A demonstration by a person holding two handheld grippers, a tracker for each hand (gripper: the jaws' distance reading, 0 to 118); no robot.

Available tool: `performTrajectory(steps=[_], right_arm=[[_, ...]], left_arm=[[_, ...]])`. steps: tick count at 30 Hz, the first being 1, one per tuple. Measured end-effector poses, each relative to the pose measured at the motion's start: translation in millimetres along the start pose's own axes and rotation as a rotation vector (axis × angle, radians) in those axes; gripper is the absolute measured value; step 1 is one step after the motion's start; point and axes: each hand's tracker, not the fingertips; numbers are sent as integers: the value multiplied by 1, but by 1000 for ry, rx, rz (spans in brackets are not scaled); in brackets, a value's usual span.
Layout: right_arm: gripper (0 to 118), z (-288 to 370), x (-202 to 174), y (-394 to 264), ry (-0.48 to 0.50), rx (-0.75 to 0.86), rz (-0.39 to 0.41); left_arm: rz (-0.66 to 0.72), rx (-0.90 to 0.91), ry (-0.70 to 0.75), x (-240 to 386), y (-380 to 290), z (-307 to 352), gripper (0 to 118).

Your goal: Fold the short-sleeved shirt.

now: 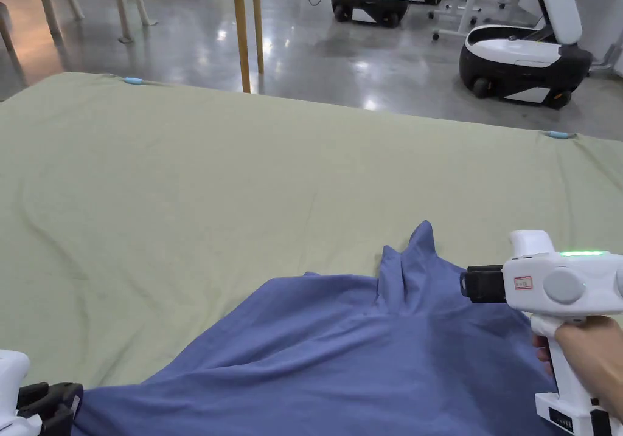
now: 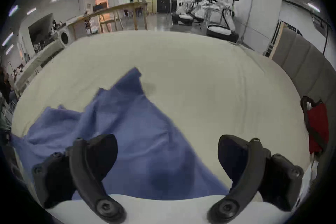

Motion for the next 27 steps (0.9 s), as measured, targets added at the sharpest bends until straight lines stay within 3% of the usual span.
performTrajectory(steps=[4, 5, 7, 8, 9, 10, 15, 20, 27], right_arm=[[112, -28, 4, -6, 6, -94, -44], [97, -26, 4, -9, 55, -126, -79], [69, -6, -2, -9, -6, -14, -79], [24, 4, -6, -12, 6, -17, -60], [4, 12, -9, -14, 29, -27, -47], [5, 21, -13, -14, 3, -9, -30], [4, 94, -5, -2, 71, 130, -24], [4, 205, -1, 22, 74, 276, 67], [4, 349, 31, 85, 13, 509, 54]], left_arm=[[-5, -29, 14, 5, -3, -8, 1], [-4, -36, 9, 5, -2, -9, 1], [3, -49, 4, 7, -3, -12, 1], [1, -53, 5, 9, -3, -14, 1], [-2, -55, 3, 9, -1, -14, 1], [-6, -54, 2, 11, 1, -14, 1], [-29, 5, 8, 14, 24, -4, 1], [-66, 120, 5, 19, 79, 20, 1], [-49, 314, 17, 28, 193, 63, 1]])
